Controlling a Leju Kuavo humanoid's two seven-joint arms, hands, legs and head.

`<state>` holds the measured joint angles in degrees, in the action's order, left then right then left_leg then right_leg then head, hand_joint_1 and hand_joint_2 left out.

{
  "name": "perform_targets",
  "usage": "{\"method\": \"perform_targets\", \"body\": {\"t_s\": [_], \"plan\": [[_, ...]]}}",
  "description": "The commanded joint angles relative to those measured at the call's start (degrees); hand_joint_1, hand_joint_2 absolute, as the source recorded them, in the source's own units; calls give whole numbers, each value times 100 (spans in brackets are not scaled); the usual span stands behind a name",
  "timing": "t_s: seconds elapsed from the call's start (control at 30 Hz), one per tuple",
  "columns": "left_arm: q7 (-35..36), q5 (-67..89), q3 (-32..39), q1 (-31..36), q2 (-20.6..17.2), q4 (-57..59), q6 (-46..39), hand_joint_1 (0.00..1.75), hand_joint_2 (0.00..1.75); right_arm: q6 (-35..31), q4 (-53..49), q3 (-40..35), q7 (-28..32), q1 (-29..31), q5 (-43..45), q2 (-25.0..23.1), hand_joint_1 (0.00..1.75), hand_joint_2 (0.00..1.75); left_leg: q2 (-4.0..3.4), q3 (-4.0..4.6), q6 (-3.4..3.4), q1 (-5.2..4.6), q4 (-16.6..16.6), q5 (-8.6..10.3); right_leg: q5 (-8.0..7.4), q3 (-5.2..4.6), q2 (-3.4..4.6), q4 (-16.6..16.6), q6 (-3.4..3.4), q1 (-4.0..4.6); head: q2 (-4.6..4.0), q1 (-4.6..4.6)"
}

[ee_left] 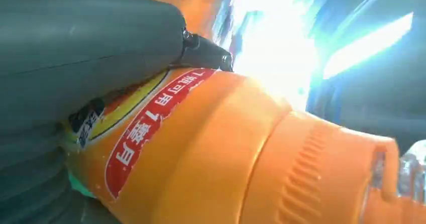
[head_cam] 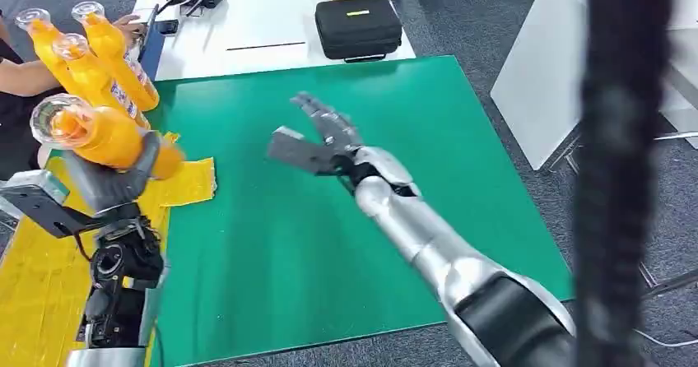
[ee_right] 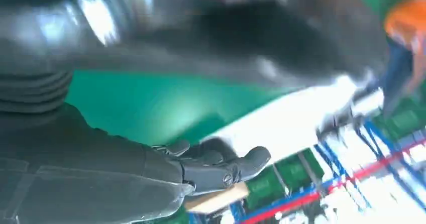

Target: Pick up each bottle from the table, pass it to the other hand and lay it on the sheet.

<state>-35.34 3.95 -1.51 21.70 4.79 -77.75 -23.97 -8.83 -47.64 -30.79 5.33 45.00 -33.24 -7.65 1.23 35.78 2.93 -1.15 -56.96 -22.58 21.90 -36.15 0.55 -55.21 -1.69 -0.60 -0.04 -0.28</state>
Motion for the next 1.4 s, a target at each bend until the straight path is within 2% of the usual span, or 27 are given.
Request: {"method": "perform_targets", "body": {"t_s": [0.03, 0.07, 0.1, 0.17, 0.23, 0.27, 0.3, 0.37, 0.43, 0.47, 0.5, 0.53, 0.6, 0.63, 0.67, 0.7, 0.73, 0.83, 0.87, 0.9, 0.93, 0.97, 1.0, 1.4], "plan": [[-50, 494, 221, 229, -186, 155, -347, 175, 175, 235, -1298, 1055, 52, -314, -41, 502, 0, 0, 10, -8, -12, 4, 1, -4, 8, 14, -18, 2, 3, 5, 0, -2], [3, 1465, 100, 283, -286, 323, -1106, 175, 175, 121, -1372, 1140, 94, -334, -60, 506, 0, 0, 5, -42, -32, 15, -18, -32, 34, 51, -24, -11, 9, 16, 0, 2], [195, 2486, 160, 339, -372, 598, -1603, 175, 175, 99, -1652, 1255, 140, -426, -36, 618, 0, 0, -2, -16, -18, 8, -4, -12, 13, 23, -12, -1, 5, 8, 0, 0], [14, 3537, 655, 326, -233, 871, -1603, 175, 175, 229, -1965, 1405, 198, -536, 84, 760, 0, 0, -5, -40, -32, 14, -14, -28, 29, 48, -20, -10, 10, 15, 0, 0], [-148, 4004, 906, 335, -148, 1117, -1603, 175, 175, 301, -2056, 1447, 213, -552, 120, 819, 0, 0, 5, -17, -16, 3, 2, -7, 14, 18, -19, 1, 4, 4, 0, 0], [-62, 4628, 1042, 354, -118, 1217, -1603, 175, 175, 317, -2051, 1441, 215, -535, 120, 844, 0, 0, 3, -47, -35, 14, -14, -29, 35, 53, -27, -9, 9, 15, 0, 4], [-7, 5822, 1376, 372, 13, 1306, -1603, 175, 175, 416, -1986, 1436, 261, -468, 237, 888, 0, 0, 7, -24, -20, 6, -1, -12, 18, 29, -20, -1, 6, 6, 0, 0], [333, 6934, 1359, 507, -52, 2024, -1603, 175, 175, 514, -1818, 1394, 322, -363, 393, 977, 0, 0, -12, -34, -24, 7, -5, -18, 18, 36, -4, -1, 6, 8, 0, 0], [930, 7760, 896, 720, -300, 3126, -1603, 175, 175, 561, -1638, 1259, 451, -321, 613, 1129, 0, 0, -12, -29, -20, 4, 2, -10, 13, 30, -9, 1, 5, 4, 0, 0], [1077, 7901, 744, 756, -383, 3401, -1603, 175, 175, 562, -1614, 1229, 482, -330, 658, 1151, 0, 0, 3, -29, -16, -3, 10, -1, 12, 28, -20, 4, 3, -2, 0, -2], [1376, 7648, 203, 903, -659, 3784, -1603, 175, 175, 534, -1532, 1197, 542, -317, 756, 1133, 0, 0, 6, -41, -23, 0, 8, -6, 17, 44, -27, 5, 6, 3, 0, 0], [1737, 8112, -31, 904, -690, 4104, -1603, 175, 175, 569, -1518, 1117, 575, -306, 776, 1179, 0, 0, 1, -31, -21, 3, 4, -6, 14, 33, -19, 4, 6, 5, 0, 0], [1785, 8017, -100, 1040, -713, 4716, -1603, 175, 175, 588, -1448, 988, 599, -248, 823, 1188, 0, 0, -2, -38, -25, 3, 1, -11, 18, 40, -16, 0, 7, 5, 0, 0], [1916, 8129, -277, 1146, -776, 5127, -1603, 175, 175, 603, -1392, 901, 635, -168, 930, 1203, 0, 0, -12, -14, -9, -4, 6, -1, 5, 11, 1, 2, 1, -3, 0, 0], [2044, 8138, -334, 1221, -791, 5492, -1603, 175, 175, 644, -1363, 844, 673, -132, 958, 1178, 0, 0, -24, -37, -22, 0, 2, -13, 14, 32, 4, -1, 6, 2, 0, -2], [2044, 8138, -334, 1221, -791, 5492, -1603, 175, 175, 644, -1363, 844, 673, -132, 958, 1178, 0, 0, -30, -20, -12, -5, 8, -3, 5, 12, 10, 2, 3, -3, 0, -2], [2224, 8225, -449, 1376, -838, 6067, -1457, 175, 175, 722, -1355, 725, 711, -42, 1042, 1161, 0, 0, -30, -37, -21, -2, 5, -12, 13, 32, 7, -2, 7, -1, 0, -4], [2393, 8213, -485, 1392, -913, 6259, -1053, 175, 175, 749, -1426, 583, 704, -16, 1127, 1190, 0, 0, -38, -31, -22, 1, -1, -15, 13, 24, 14, -6, 6, 3, 0, 0], [2627, 8151, -470, 1471, -934, 6377, -259, 175, 175, 767, -1461, 494, 683, -1, 1197, 1229, 0, 0, -42, -31, -20, 3, -1, -16, 11, 24, 21, -4, 6, 4, 0, 2], [2811, 8269, -566, 1481, -971, 6368, -186, 143, 175, 774, -1458, 460, 678, 18, 1209, 1227, 0, 0, -42, -20, -18, 4, -2, -12, 7, 14, 22, -3, 6, 6, 0, -2], [2804, 8267, -568, 1490, -978, 6362, -171, 0, 175, 775, -1453, 450, 673, 26, 1216, 1223, 0, 0, -46, -9, -13, 5, -1, -8, 2, 3, 22, -1, 4, 5, 0, -4], [2529, 7969, -390, 1523, -975, 6408, 534, 0, 175, 781, -1445, 375, 649, 38, 1268, 1260, 0, 0, -59, -42, -34, 15, -21, -35, 25, 37, 25, -17, 11, 17, 0, -2], [2608, 7976, -397, 1514, -997, 6392, 568, 0, 0, 781, -1453, 363, 647, 32, 1282, 1266, 0, 0, -21, -26, -18, 1, 1, -7, 10, 26, 3, -4, 6, 2, 0, 4], [2091, 7355, -48, 1652, -992, 6309, 1161, 0, 0, 749, -1338, 172, 547, 52, 1379, 1357, 0, 0, -14, -81, -36, 6, 5, -2, 6, 84, -5, 2, 12, 6, 0, -2]]}}
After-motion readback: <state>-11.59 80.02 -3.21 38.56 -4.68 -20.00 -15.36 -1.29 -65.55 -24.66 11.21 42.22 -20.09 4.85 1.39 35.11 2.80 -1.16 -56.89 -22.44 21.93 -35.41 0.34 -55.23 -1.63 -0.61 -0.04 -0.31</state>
